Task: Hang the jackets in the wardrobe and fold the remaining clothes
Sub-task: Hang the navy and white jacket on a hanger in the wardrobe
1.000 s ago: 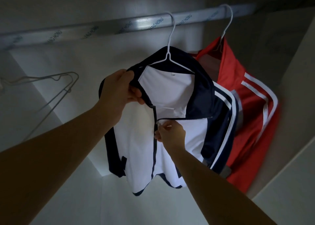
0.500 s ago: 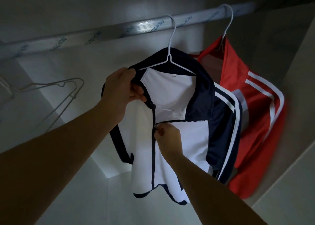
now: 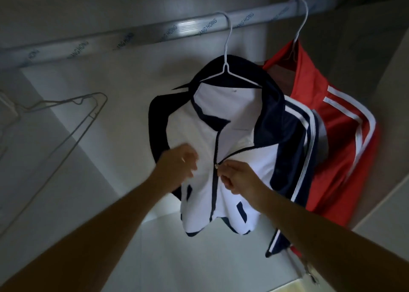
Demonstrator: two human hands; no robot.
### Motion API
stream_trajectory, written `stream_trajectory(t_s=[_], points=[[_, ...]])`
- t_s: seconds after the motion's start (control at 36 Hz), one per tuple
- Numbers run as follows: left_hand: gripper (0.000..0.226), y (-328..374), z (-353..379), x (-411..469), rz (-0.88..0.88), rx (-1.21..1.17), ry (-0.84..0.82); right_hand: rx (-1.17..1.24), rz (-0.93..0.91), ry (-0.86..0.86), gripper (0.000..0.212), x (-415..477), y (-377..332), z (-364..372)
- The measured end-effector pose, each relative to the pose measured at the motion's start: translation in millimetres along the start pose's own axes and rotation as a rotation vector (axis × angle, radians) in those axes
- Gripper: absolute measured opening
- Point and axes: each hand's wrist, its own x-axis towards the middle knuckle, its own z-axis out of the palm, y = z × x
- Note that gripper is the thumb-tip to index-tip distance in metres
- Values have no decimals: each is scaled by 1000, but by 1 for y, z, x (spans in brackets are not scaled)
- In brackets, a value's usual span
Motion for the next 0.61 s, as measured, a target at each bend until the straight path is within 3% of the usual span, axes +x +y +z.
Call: stream_trajectory(t_s=[0.11, 0.22, 0.28, 0.44, 0.61], points=[[42, -15, 62, -14, 132, 243, -5, 0, 66, -53, 22, -12, -17, -14], [30, -2, 90, -5, 259, 223, 258, 61, 80, -65, 11, -23, -25, -26], [28, -3, 98, -4, 294, 276, 274, 131, 60, -34, 16, -26, -30, -32], [25, -31, 104, -2, 169, 434, 183, 325, -81, 67, 29, -22, -83, -41], [23, -30, 96, 11, 51, 476, 160, 182, -110, 23, 24, -29, -103, -46]])
